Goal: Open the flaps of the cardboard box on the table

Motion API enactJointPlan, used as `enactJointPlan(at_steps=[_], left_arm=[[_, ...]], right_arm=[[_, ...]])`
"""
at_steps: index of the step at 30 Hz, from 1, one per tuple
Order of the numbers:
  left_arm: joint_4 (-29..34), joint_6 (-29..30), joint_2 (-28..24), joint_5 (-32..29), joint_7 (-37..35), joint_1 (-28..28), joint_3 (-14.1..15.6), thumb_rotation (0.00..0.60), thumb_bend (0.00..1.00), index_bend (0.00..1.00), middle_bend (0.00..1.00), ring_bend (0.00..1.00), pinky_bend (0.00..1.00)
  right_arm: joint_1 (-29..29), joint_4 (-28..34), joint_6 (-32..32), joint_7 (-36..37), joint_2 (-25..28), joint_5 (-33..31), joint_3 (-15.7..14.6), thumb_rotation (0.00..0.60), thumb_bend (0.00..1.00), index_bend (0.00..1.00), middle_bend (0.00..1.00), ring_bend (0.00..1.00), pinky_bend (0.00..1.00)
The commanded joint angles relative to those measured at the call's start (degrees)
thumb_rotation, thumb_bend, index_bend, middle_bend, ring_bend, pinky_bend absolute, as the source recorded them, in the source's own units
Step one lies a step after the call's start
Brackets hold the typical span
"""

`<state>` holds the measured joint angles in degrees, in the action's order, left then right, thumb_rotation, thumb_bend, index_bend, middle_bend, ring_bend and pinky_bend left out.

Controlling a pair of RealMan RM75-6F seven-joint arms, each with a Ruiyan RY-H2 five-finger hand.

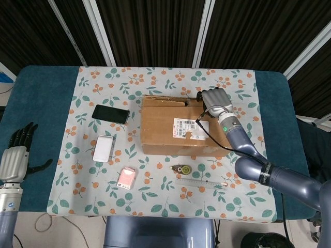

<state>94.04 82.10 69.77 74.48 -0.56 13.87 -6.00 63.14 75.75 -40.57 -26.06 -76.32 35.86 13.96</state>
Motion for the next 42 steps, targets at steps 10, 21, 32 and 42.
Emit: enactJointPlan(at_steps=[10, 21, 32, 42], left_arm=[[0.6, -1.1, -0.4, -0.4, -0.6, -0.4, -0.7, 0.6, 0.15, 0.0, 0.0, 0.0, 0.01], [1.2, -2.0, -0.6, -0.6, -1.0, -0.7, -1.3, 0.6, 0.15, 0.0, 0.0, 0.0, 0.01], [1.6, -2.6, -0.8, -0.8, -1.5, -0.9, -1.8, 0.6, 0.15, 0.0, 0.0, 0.0, 0.01], [1.1, -2.2, -0.5, 0.5, -2.0, -1.1, -1.8, 0.6, 0.15, 0.0, 0.0, 0.0, 0.01]], right_arm=[[0.8, 0.8, -0.1, -1.7, 0.2, -2.1, -2.2, 0.6, 1.0, 0.43, 0.39, 0.39, 0.3], [1.3, 2.8, -1.0, -3.0, 1.3, -2.8, -3.9, 0.6, 1.0, 0.54, 0.48, 0.45, 0.33], [1.8, 4.4, -2.6, -2.2, 1.6, -0.4, -3.0, 0.6, 1.0, 0.55, 0.54, 0.51, 0.36], [1.8, 7.2, -5.3, -1.4, 3.1, 3.4, -1.6, 0.6, 1.0, 0.55, 0.54, 0.52, 0.39]])
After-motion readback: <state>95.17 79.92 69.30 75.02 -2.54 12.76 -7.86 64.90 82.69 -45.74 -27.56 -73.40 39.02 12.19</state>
